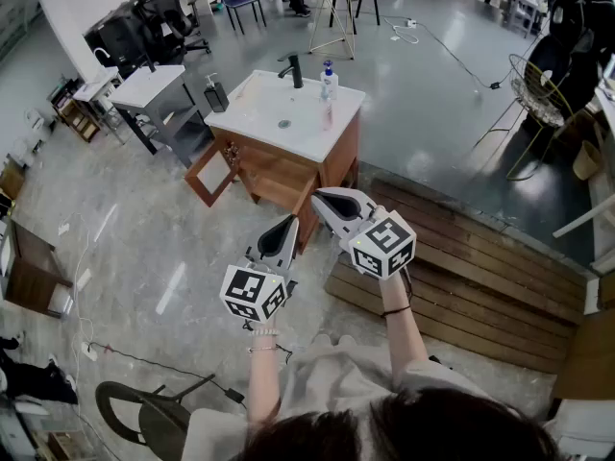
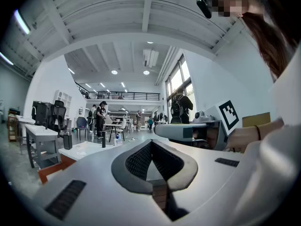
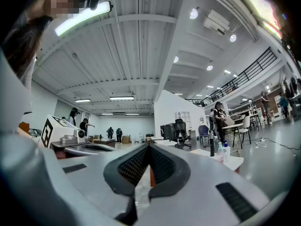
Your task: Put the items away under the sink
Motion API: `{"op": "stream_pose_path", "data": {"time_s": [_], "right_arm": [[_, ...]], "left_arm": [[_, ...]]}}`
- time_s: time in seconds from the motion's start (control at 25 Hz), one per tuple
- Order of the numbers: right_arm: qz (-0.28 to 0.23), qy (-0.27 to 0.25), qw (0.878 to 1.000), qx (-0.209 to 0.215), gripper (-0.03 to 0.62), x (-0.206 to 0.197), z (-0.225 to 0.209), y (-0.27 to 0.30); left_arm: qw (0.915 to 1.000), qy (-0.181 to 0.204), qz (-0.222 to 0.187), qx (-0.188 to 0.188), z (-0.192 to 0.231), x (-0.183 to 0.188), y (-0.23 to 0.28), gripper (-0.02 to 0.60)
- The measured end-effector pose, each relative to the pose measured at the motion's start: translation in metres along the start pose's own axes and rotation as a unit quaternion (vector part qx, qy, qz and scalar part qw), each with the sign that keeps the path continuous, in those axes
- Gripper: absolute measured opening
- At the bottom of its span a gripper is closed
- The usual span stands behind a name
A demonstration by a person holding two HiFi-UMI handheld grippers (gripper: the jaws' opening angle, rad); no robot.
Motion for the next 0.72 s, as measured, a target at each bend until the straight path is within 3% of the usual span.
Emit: {"op": "stream_pose_path", "data": {"time_s": [0.72], "right_arm": [[0.0,0.018,1.0,-0.011,0.015,-0.008,-0.009,-0.003]], "left_arm": [[0.9997,-0.022,-0.001,-0.006,0.004,-0.006,0.013,0.002]]}}
Point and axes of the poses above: the fingertips, and each gripper's own axes: y forward along the fingers, z to its left, x out of its top, the point moved 10 cm from there along -y, backward along the fingers, and after that the axes turned 1 degree about -y, right-handed, at the moved point
